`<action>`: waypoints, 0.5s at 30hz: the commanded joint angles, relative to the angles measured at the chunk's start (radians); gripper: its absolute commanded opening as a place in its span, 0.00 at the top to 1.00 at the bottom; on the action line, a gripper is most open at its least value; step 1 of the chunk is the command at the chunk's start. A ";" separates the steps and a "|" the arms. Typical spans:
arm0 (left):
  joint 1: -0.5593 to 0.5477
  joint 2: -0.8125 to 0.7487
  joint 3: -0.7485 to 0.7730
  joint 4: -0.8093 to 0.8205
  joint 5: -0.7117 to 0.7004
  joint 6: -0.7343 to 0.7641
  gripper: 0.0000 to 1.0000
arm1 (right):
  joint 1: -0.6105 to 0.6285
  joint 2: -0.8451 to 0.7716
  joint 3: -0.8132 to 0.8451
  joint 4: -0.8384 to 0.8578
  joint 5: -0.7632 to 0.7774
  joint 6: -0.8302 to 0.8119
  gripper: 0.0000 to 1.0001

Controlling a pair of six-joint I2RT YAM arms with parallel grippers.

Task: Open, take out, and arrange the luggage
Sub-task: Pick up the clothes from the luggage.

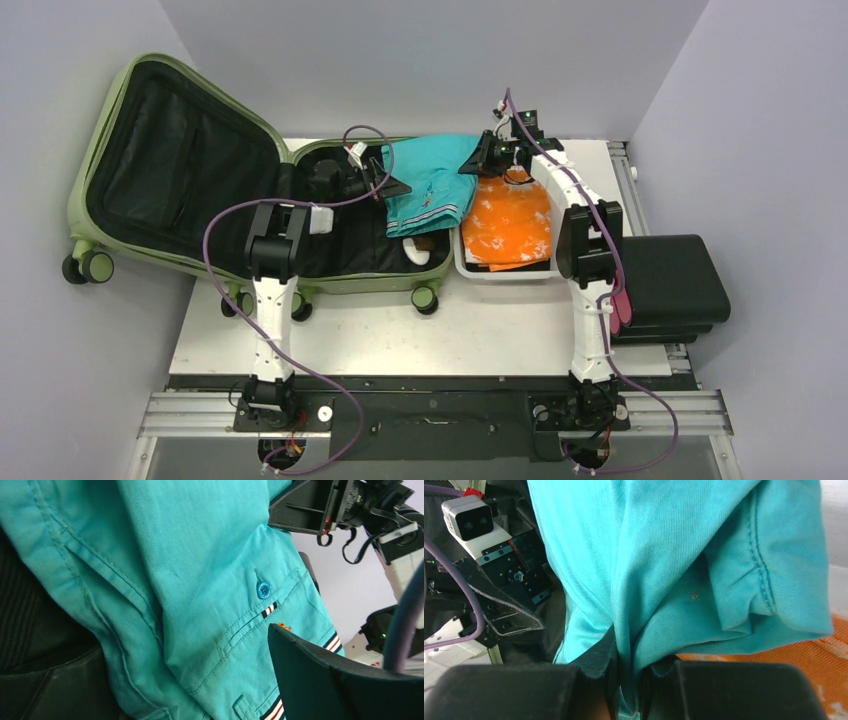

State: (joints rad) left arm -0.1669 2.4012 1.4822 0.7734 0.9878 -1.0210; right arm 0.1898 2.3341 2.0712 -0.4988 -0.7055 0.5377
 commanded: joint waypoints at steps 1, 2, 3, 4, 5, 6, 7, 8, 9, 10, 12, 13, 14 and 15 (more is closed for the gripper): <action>-0.024 0.080 0.057 0.199 0.055 -0.171 0.03 | -0.033 -0.002 0.023 0.056 0.106 -0.027 1.00; -0.026 0.087 0.063 0.294 0.062 -0.209 0.03 | -0.033 0.000 0.023 0.055 0.105 -0.028 1.00; -0.031 0.102 0.076 0.341 0.071 -0.297 0.02 | -0.033 0.001 0.023 0.055 0.105 -0.027 1.00; -0.032 0.109 0.082 0.437 0.074 -0.340 0.04 | -0.033 0.003 0.023 0.055 0.105 -0.028 1.00; -0.034 0.123 0.095 0.480 0.077 -0.427 0.11 | -0.033 0.003 0.023 0.055 0.105 -0.028 1.00; -0.035 0.130 0.107 0.553 0.078 -0.465 0.16 | -0.033 0.005 0.023 0.057 0.103 -0.026 1.00; -0.034 0.136 0.111 0.583 0.079 -0.524 0.24 | -0.033 0.005 0.023 0.057 0.103 -0.026 1.00; -0.034 0.136 0.112 0.623 0.080 -0.548 0.27 | -0.033 0.006 0.024 0.058 0.103 -0.026 1.00; -0.032 0.130 0.109 0.635 0.080 -0.571 0.31 | -0.034 0.005 0.024 0.057 0.101 -0.025 1.00; -0.031 0.123 0.097 0.640 0.079 -0.574 0.35 | -0.034 0.007 0.026 0.055 0.100 -0.027 1.00; -0.030 0.099 0.085 0.626 0.081 -0.562 0.47 | -0.035 0.007 0.028 0.054 0.099 -0.026 1.00; -0.029 0.084 0.082 0.620 0.082 -0.553 0.61 | -0.035 0.007 0.029 0.054 0.096 -0.024 1.00; -0.027 0.079 0.080 0.597 0.084 -0.547 0.80 | -0.034 0.006 0.031 0.054 0.094 -0.021 1.00; -0.024 0.068 0.079 0.587 0.083 -0.537 0.90 | -0.034 0.006 0.031 0.053 0.090 -0.020 1.00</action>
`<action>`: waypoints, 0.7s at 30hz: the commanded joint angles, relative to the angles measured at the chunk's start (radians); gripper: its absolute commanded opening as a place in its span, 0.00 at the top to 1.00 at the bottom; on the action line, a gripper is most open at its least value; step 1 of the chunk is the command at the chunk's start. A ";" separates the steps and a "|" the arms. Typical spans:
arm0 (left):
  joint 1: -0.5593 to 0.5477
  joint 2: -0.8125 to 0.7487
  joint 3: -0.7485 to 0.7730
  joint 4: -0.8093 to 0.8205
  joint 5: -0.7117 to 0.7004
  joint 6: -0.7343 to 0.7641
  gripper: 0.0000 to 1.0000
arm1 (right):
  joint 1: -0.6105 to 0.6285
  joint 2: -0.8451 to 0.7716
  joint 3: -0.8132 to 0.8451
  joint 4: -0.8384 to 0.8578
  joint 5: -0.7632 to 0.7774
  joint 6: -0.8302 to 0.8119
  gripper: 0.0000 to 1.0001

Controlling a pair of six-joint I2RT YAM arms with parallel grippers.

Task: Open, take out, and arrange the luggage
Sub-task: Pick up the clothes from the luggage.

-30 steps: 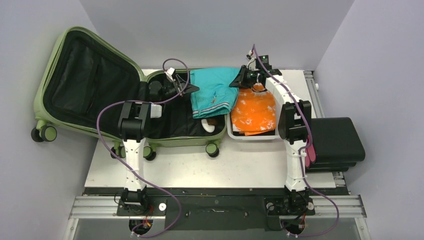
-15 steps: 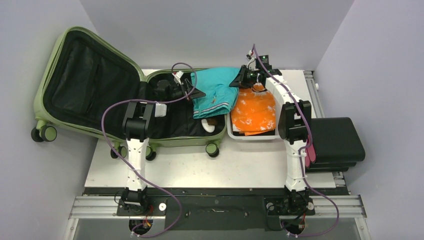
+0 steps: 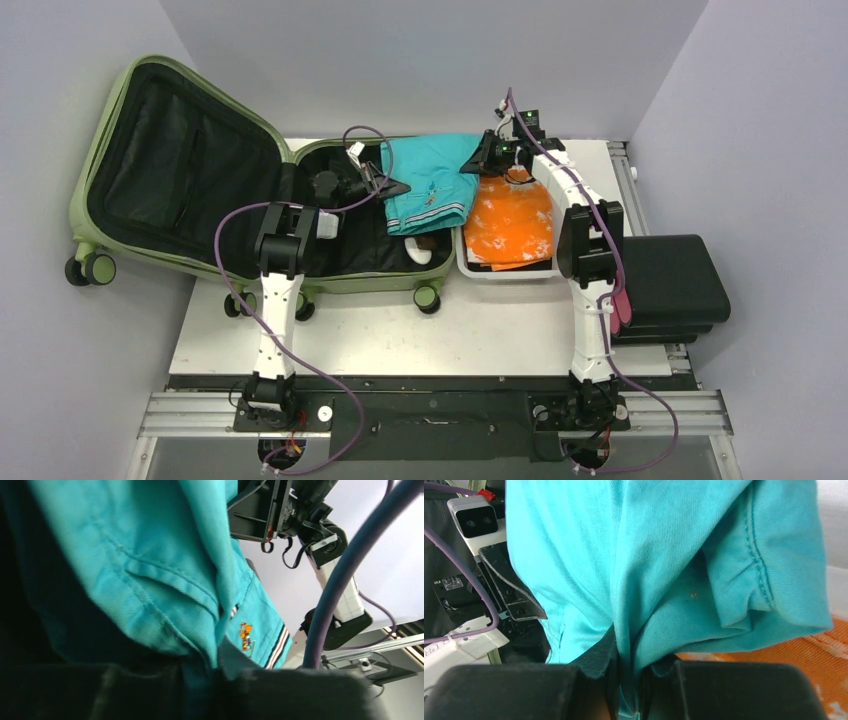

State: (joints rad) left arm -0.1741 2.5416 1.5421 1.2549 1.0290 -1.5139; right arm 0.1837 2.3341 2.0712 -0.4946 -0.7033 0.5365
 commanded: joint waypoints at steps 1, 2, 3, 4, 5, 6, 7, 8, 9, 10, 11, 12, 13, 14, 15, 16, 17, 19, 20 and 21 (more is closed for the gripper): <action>-0.014 -0.078 0.017 0.080 0.038 -0.037 0.99 | -0.028 0.000 0.031 0.048 0.085 -0.019 1.00; -0.013 -0.089 0.015 0.065 0.035 -0.021 1.00 | -0.026 -0.003 0.030 0.046 0.080 -0.021 1.00; -0.009 -0.104 0.011 0.018 0.029 -0.007 1.00 | -0.026 -0.010 0.030 0.039 0.076 -0.026 1.00; -0.007 -0.112 0.008 -0.033 0.023 0.027 1.00 | -0.026 -0.020 0.030 0.033 0.069 -0.029 0.93; -0.002 -0.131 0.002 -0.063 0.012 0.045 1.00 | -0.026 -0.026 0.030 0.021 0.063 -0.040 0.89; 0.002 -0.141 0.000 -0.120 0.005 0.084 1.00 | -0.028 -0.040 0.026 0.015 0.050 -0.048 0.81; 0.010 -0.159 -0.004 -0.137 -0.008 0.098 1.00 | -0.029 -0.047 0.019 0.002 0.042 -0.062 0.78; 0.013 -0.166 -0.004 -0.164 -0.011 0.118 1.00 | -0.031 -0.062 0.012 -0.008 0.020 -0.069 0.72; 0.019 -0.178 0.000 -0.172 -0.018 0.122 1.00 | -0.035 -0.071 -0.006 -0.010 0.008 -0.073 0.69; 0.021 -0.182 0.005 -0.179 -0.019 0.119 1.00 | -0.038 -0.087 -0.018 -0.009 -0.014 -0.071 0.66; 0.025 -0.190 0.009 -0.183 -0.021 0.115 1.00 | -0.044 -0.095 -0.047 -0.007 -0.030 -0.069 0.63; 0.026 -0.194 0.016 -0.187 -0.022 0.115 1.00 | -0.046 -0.108 -0.064 -0.001 -0.037 -0.068 0.62; 0.028 -0.202 0.019 -0.190 -0.022 0.116 1.00 | -0.050 -0.113 -0.095 0.003 -0.051 -0.067 0.61; 0.026 -0.204 0.024 -0.201 -0.023 0.119 1.00 | -0.050 -0.117 -0.109 0.013 -0.056 -0.061 0.61; 0.025 -0.210 0.026 -0.206 -0.024 0.120 1.00 | -0.049 -0.118 -0.134 0.021 -0.073 -0.056 0.60; 0.023 -0.212 0.030 -0.213 -0.025 0.121 1.00 | -0.047 -0.116 -0.145 0.047 -0.083 -0.033 0.60; 0.021 -0.215 0.032 -0.217 -0.026 0.123 1.00 | -0.046 -0.113 -0.161 0.061 -0.105 -0.020 0.59; 0.018 -0.219 0.035 -0.232 -0.034 0.125 1.00 | -0.038 -0.103 -0.169 0.090 -0.128 0.012 0.59; 0.015 -0.222 0.037 -0.248 -0.042 0.127 1.00 | -0.032 -0.096 -0.171 0.107 -0.136 0.031 0.58; 0.013 -0.226 0.037 -0.269 -0.047 0.134 1.00 | -0.028 -0.094 -0.183 0.119 -0.151 0.042 0.58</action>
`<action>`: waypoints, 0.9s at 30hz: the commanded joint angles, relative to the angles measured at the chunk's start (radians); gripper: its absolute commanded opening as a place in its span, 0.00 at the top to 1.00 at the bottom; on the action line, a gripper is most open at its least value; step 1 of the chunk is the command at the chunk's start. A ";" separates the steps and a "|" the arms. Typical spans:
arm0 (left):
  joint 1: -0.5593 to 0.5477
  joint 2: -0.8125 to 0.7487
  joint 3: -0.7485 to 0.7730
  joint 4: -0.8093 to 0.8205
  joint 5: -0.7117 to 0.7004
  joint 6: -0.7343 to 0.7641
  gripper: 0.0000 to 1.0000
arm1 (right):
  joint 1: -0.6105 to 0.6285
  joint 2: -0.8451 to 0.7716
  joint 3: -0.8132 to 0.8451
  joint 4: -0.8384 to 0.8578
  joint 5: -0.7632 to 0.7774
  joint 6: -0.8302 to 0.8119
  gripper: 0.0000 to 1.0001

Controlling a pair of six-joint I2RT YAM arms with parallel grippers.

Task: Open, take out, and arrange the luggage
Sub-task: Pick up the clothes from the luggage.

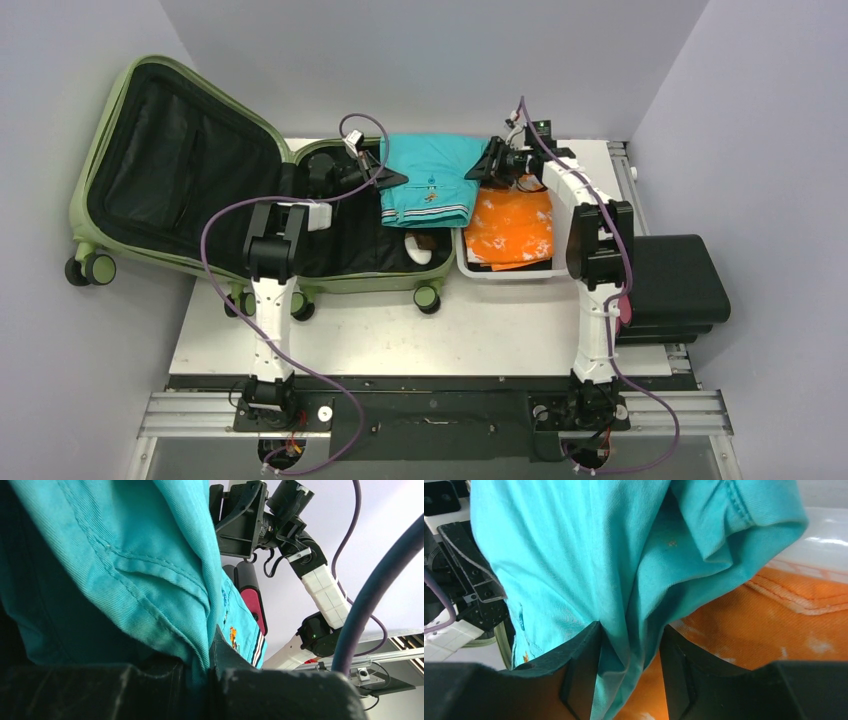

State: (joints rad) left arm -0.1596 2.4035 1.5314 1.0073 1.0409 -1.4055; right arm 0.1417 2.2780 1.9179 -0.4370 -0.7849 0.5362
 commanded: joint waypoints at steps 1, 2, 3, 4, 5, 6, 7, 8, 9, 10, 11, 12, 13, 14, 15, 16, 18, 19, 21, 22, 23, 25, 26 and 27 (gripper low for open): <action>-0.004 -0.095 0.047 -0.030 -0.066 0.030 1.00 | 0.022 -0.035 -0.036 0.086 -0.079 0.064 0.58; -0.007 -0.100 0.047 -0.048 -0.070 0.039 1.00 | 0.027 -0.033 -0.049 0.100 -0.100 0.077 0.57; -0.010 -0.109 0.048 -0.057 -0.075 0.045 1.00 | 0.035 -0.034 -0.063 0.133 -0.110 0.102 0.57; -0.012 -0.113 0.048 -0.074 -0.077 0.055 1.00 | 0.039 -0.032 -0.072 0.152 -0.132 0.119 0.57; -0.016 -0.122 0.047 -0.079 -0.084 0.057 1.00 | 0.048 -0.033 -0.092 0.208 -0.144 0.164 0.58; -0.019 -0.124 0.048 -0.088 -0.087 0.059 1.00 | 0.052 -0.032 -0.102 0.281 -0.167 0.190 0.59; -0.023 -0.131 0.050 -0.090 -0.093 0.058 1.00 | 0.060 -0.032 -0.122 0.315 -0.178 0.251 0.61; -0.024 -0.135 0.054 -0.096 -0.096 0.052 1.00 | 0.064 -0.033 -0.131 0.391 -0.198 0.311 0.67; -0.028 -0.141 0.057 -0.101 -0.102 0.050 1.00 | 0.069 -0.033 -0.146 0.428 -0.214 0.339 0.71; -0.028 -0.146 0.062 -0.114 -0.106 0.049 1.00 | 0.070 -0.036 -0.151 0.489 -0.220 0.387 0.83; -0.030 -0.153 0.067 -0.121 -0.110 0.052 1.00 | 0.072 -0.039 -0.159 0.515 -0.228 0.407 0.90; -0.032 -0.158 0.077 -0.141 -0.111 0.055 1.00 | 0.071 -0.049 -0.161 0.547 -0.230 0.431 1.00; -0.032 -0.168 0.082 -0.154 -0.112 0.067 1.00 | 0.070 -0.055 -0.159 0.554 -0.231 0.434 1.00; -0.033 -0.174 0.091 -0.176 -0.111 0.072 1.00 | 0.069 -0.069 -0.156 0.557 -0.232 0.430 1.00; -0.033 -0.187 0.096 -0.185 -0.109 0.085 1.00 | 0.069 -0.076 -0.146 0.554 -0.233 0.425 1.00; -0.033 -0.193 0.103 -0.210 -0.108 0.091 1.00 | 0.067 -0.092 -0.140 0.540 -0.233 0.411 1.00; -0.032 -0.213 0.114 -0.240 -0.107 0.107 1.00 | 0.067 -0.113 -0.116 0.517 -0.233 0.392 1.00; -0.033 -0.222 0.117 -0.250 -0.108 0.116 1.00 | 0.067 -0.120 -0.101 0.511 -0.234 0.388 1.00; -0.034 -0.236 0.128 -0.277 -0.108 0.131 1.00 | 0.067 -0.138 -0.079 0.490 -0.233 0.373 1.00; -0.035 -0.244 0.134 -0.297 -0.109 0.136 1.00 | 0.067 -0.147 -0.058 0.458 -0.231 0.348 1.00; -0.035 -0.248 0.136 -0.310 -0.109 0.144 1.00 | 0.067 -0.155 -0.048 0.401 -0.226 0.328 1.00; -0.036 -0.256 0.141 -0.326 -0.110 0.154 1.00 | 0.067 -0.167 -0.025 0.339 -0.215 0.265 1.00; -0.037 -0.261 0.142 -0.330 -0.110 0.158 1.00 | 0.067 -0.173 -0.019 0.327 -0.209 0.252 1.00; -0.037 -0.262 0.143 -0.337 -0.111 0.159 1.00 | 0.067 -0.183 -0.019 0.312 -0.207 0.239 1.00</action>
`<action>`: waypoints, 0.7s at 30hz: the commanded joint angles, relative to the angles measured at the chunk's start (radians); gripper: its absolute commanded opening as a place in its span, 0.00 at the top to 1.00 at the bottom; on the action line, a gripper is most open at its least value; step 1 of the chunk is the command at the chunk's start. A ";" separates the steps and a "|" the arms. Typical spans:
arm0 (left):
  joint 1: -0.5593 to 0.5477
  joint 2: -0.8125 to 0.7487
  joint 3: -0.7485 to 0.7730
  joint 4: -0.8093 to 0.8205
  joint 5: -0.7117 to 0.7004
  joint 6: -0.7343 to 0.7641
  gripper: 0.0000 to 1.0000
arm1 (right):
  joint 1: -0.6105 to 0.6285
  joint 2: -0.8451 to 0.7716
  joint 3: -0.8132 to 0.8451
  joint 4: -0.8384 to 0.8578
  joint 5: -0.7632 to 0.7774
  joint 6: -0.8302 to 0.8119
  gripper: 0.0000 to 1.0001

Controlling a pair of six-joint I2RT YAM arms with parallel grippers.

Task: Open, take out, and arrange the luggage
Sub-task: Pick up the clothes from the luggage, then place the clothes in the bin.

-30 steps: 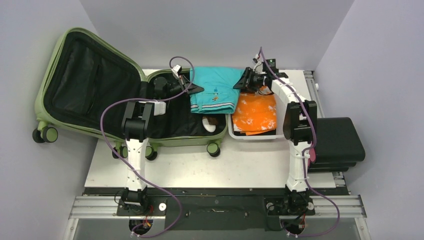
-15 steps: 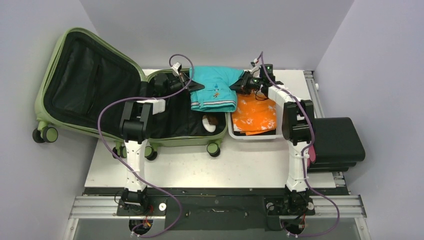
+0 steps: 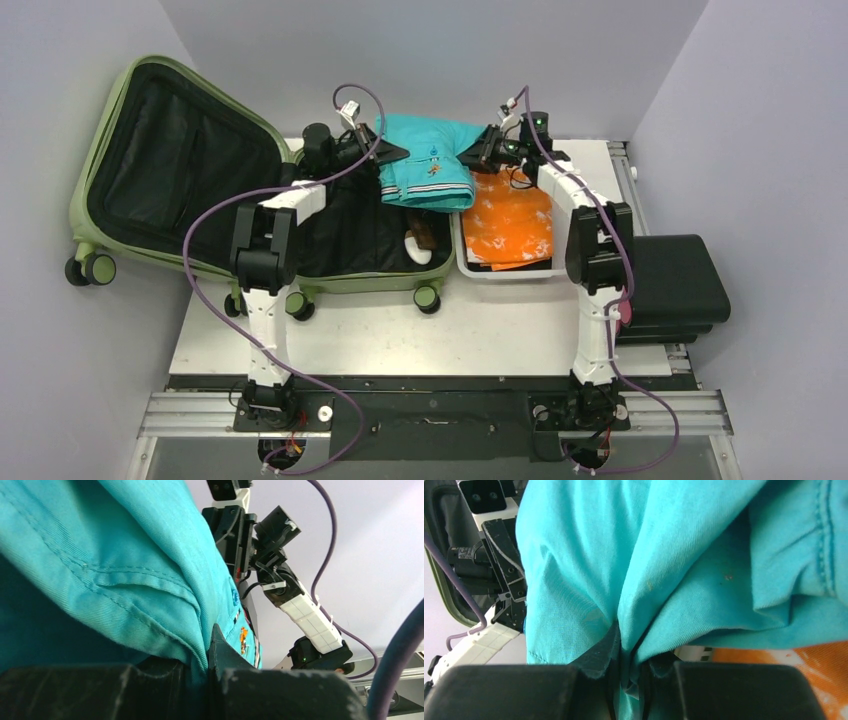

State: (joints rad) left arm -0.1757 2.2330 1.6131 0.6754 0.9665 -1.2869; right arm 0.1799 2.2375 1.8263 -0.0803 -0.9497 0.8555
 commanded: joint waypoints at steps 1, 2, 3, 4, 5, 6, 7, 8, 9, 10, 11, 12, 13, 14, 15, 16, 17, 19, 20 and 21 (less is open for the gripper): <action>-0.023 -0.095 0.062 -0.009 -0.038 0.044 1.00 | 0.028 -0.148 0.070 -0.047 -0.040 -0.083 1.00; -0.025 -0.098 0.061 -0.015 -0.037 0.045 1.00 | 0.027 -0.159 0.068 -0.049 -0.041 -0.086 1.00; -0.026 -0.104 0.060 -0.017 -0.038 0.047 1.00 | 0.027 -0.165 0.063 -0.049 -0.043 -0.087 1.00; -0.030 -0.108 0.057 -0.021 -0.038 0.049 1.00 | 0.027 -0.178 0.060 -0.047 -0.044 -0.088 1.00; -0.032 -0.113 0.056 -0.023 -0.038 0.050 1.00 | 0.027 -0.184 0.056 -0.046 -0.047 -0.089 1.00; -0.037 -0.115 0.055 -0.026 -0.039 0.050 1.00 | 0.027 -0.194 0.054 -0.051 -0.048 -0.093 1.00; -0.039 -0.122 0.053 -0.026 -0.039 0.050 1.00 | 0.026 -0.199 0.052 -0.056 -0.049 -0.098 1.00; -0.045 -0.126 0.049 -0.027 -0.042 0.049 1.00 | 0.025 -0.205 0.051 -0.068 -0.049 -0.109 1.00; -0.048 -0.131 0.048 -0.026 -0.043 0.048 1.00 | 0.024 -0.207 0.047 -0.073 -0.049 -0.114 1.00; -0.056 -0.133 0.046 -0.030 -0.043 0.048 1.00 | 0.020 -0.212 0.044 -0.085 -0.048 -0.123 1.00; -0.060 -0.138 0.045 -0.034 -0.045 0.049 1.00 | 0.017 -0.213 0.042 -0.091 -0.046 -0.128 1.00; -0.067 -0.142 0.038 -0.036 -0.048 0.048 1.00 | 0.011 -0.215 0.039 -0.107 -0.046 -0.140 1.00; -0.072 -0.148 0.034 -0.042 -0.052 0.049 1.00 | 0.007 -0.217 0.037 -0.118 -0.042 -0.148 1.00; -0.083 -0.157 0.022 -0.043 -0.058 0.049 1.00 | 0.000 -0.220 0.032 -0.146 -0.040 -0.171 1.00; -0.089 -0.161 0.009 -0.046 -0.061 0.048 1.00 | -0.004 -0.230 0.027 -0.176 -0.036 -0.200 1.00; -0.103 -0.169 0.002 -0.049 -0.064 0.048 1.00 | -0.013 -0.235 0.016 -0.194 -0.032 -0.219 1.00; -0.114 -0.173 -0.010 -0.052 -0.065 0.048 1.00 | -0.023 -0.248 0.010 -0.240 -0.022 -0.263 1.00; -0.135 -0.185 -0.021 -0.057 -0.068 0.045 1.00 | -0.042 -0.265 -0.006 -0.309 -0.005 -0.328 1.00; -0.141 -0.190 -0.024 -0.058 -0.068 0.042 1.00 | -0.050 -0.271 -0.025 -0.327 0.004 -0.346 1.00; -0.153 -0.193 -0.026 -0.059 -0.068 0.040 1.00 | -0.066 -0.285 -0.032 -0.350 0.007 -0.373 1.00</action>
State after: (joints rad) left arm -0.2646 2.1517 1.5852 0.5705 0.9104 -1.2442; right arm 0.1444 2.0777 1.8179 -0.3325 -0.9421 0.6239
